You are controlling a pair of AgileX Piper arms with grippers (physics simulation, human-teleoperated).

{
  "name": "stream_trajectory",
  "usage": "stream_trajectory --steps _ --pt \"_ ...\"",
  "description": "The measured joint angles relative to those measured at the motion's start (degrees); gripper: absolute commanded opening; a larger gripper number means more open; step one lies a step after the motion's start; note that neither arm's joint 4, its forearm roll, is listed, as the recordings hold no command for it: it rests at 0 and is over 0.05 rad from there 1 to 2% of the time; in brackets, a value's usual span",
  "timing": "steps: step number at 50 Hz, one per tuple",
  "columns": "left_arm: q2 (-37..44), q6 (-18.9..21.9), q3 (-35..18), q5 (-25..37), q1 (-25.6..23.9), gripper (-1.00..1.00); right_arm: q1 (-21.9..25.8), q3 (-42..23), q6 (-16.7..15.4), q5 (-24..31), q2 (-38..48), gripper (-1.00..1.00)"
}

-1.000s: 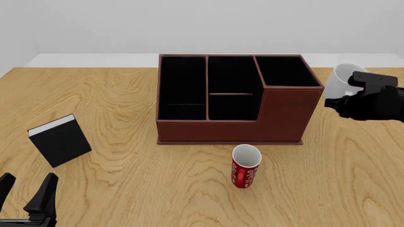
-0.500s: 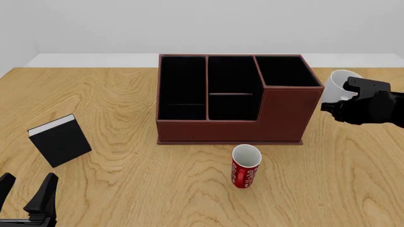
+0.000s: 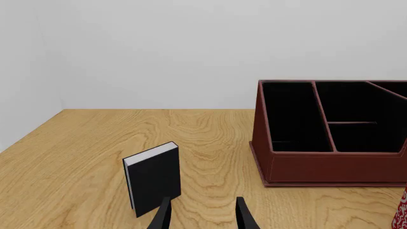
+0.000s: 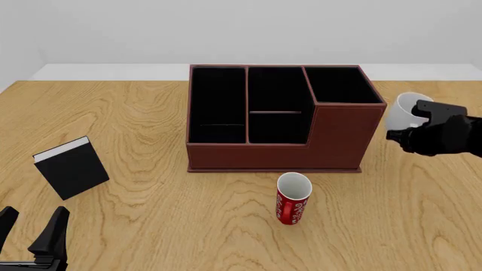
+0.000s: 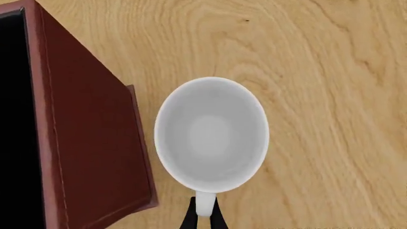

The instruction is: Pick up the white mug and place it to the right of the caddy.

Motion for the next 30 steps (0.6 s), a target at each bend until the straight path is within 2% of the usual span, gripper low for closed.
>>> stream_trajectory --steps 30 --pt "0.0 0.0 0.0 0.0 0.0 1.0 0.5 1.1 -3.2 -1.3 3.0 -1.0"
